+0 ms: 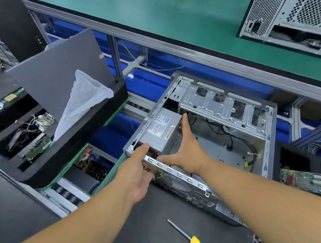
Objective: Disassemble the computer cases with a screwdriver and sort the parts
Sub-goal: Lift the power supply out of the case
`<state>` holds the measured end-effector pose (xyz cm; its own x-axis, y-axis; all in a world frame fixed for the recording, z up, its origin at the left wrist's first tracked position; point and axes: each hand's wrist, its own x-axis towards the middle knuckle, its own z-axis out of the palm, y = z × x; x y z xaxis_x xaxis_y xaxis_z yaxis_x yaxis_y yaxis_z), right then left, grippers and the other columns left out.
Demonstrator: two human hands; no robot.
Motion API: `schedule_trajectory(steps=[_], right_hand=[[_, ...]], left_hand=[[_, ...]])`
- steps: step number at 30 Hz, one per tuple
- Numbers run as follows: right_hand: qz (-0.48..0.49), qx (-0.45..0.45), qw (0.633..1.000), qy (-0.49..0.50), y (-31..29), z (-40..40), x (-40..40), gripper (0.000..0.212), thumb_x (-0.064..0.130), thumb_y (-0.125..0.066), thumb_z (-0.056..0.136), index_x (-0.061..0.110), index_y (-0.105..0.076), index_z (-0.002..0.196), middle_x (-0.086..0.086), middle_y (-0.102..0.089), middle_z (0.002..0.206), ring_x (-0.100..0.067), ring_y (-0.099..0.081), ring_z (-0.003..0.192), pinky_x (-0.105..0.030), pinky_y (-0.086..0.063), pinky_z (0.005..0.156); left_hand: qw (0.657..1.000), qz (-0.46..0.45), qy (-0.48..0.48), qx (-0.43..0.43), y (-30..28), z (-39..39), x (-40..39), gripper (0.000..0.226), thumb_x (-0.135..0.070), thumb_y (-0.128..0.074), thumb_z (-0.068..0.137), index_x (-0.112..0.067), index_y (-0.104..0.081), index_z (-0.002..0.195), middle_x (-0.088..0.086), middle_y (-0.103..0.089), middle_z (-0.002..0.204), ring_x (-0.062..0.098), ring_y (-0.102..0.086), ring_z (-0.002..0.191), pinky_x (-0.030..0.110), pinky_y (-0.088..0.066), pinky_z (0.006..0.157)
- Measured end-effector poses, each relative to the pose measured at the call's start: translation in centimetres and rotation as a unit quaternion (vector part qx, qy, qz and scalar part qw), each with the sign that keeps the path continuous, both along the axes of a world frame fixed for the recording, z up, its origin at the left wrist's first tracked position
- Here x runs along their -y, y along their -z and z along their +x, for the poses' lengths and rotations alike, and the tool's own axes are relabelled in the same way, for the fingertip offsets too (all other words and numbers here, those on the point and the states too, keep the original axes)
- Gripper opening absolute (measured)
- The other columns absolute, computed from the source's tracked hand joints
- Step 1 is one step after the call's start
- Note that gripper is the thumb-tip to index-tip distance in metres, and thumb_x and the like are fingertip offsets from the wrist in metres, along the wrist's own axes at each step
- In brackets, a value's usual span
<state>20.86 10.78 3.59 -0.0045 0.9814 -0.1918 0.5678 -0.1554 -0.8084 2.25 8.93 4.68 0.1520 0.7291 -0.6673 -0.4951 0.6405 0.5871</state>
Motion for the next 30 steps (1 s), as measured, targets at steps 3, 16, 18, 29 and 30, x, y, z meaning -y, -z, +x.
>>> schedule_trajectory(steps=[3,16,18,29,30], right_hand=[[-0.002,-0.003,1.0,-0.009,0.3,-0.4,-0.4,0.162,0.07,-0.091,0.047,0.054,0.039,0.143,0.008,-0.001,0.172,-0.016,-0.016,0.156,-0.046,-0.027,0.124],[0.044,-0.004,0.999,0.023,0.2,-0.7,-0.9,0.166,0.069,-0.094,0.038,0.057,0.031,0.147,0.017,-0.005,0.17,-0.004,-0.022,0.146,-0.031,-0.031,0.109],[0.044,0.002,0.999,0.021,0.1,-0.7,-0.9,0.166,0.07,-0.093,0.039,0.055,0.031,0.148,0.015,-0.004,0.17,-0.011,-0.021,0.152,-0.038,-0.033,0.116],[0.04,-0.026,0.999,0.005,0.0,0.0,-1.6,0.163,0.067,-0.096,0.04,0.054,0.022,0.152,0.011,-0.011,0.17,-0.013,-0.02,0.154,-0.038,-0.028,0.12],[0.04,-0.024,0.999,0.005,0.0,0.1,-1.5,0.163,0.067,-0.096,0.04,0.054,0.022,0.153,0.012,-0.011,0.17,-0.013,-0.021,0.154,-0.039,-0.029,0.12]], left_hand=[[1.0,-0.001,-0.013,-0.002,0.0,0.2,0.0,0.021,-0.024,-0.073,0.095,-0.005,-0.07,0.102,0.011,-0.077,0.086,0.021,-0.075,0.074,0.032,-0.061,0.069],[0.997,-0.001,-0.04,-0.064,0.5,0.9,-0.3,0.007,-0.015,-0.069,0.089,-0.009,-0.066,0.088,0.008,-0.065,0.073,0.019,-0.058,0.062,0.035,-0.049,0.067],[0.997,0.004,-0.041,-0.061,0.6,1.0,-0.3,0.014,-0.019,-0.071,0.089,-0.008,-0.068,0.096,0.011,-0.068,0.081,0.022,-0.063,0.071,0.038,-0.052,0.074],[0.999,-0.004,-0.036,0.003,1.1,1.0,-0.5,0.02,-0.02,-0.07,0.091,-0.005,-0.068,0.104,0.016,-0.072,0.088,0.025,-0.068,0.076,0.046,-0.052,0.1],[0.999,-0.005,-0.037,-0.001,1.1,0.9,-0.5,0.018,-0.02,-0.07,0.092,-0.006,-0.068,0.101,0.015,-0.073,0.087,0.026,-0.067,0.077,0.046,-0.052,0.102]])
